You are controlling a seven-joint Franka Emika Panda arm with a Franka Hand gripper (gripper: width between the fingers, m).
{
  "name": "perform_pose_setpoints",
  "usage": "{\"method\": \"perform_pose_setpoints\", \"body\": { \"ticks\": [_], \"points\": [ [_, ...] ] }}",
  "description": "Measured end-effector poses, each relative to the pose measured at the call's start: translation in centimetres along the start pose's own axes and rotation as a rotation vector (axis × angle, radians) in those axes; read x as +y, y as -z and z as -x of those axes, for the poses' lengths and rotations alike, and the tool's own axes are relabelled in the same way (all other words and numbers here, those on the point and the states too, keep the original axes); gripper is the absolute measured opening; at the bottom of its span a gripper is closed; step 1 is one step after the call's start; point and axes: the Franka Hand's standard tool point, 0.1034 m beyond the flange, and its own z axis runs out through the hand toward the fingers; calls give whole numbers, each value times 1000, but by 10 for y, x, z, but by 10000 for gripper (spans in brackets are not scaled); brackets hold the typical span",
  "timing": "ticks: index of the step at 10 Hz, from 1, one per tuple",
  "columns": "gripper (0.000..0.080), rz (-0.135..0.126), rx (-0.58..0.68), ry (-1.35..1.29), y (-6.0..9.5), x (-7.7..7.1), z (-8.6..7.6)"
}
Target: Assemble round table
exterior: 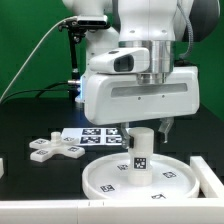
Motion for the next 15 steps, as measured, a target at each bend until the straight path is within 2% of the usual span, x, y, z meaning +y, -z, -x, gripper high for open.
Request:
{"method": "perform_pose_setpoints", "body": {
  "ticks": [3, 5, 7, 11, 15],
  "points": [
    [402, 3, 1, -219, 0, 2, 0],
    [402, 12, 21, -462, -1, 5, -2],
    [402, 11, 24, -705, -1, 7, 0],
    [403, -7, 31, -1137, -2, 10, 4],
    [404, -16, 20, -1336, -2, 10, 5]
  ]
}}
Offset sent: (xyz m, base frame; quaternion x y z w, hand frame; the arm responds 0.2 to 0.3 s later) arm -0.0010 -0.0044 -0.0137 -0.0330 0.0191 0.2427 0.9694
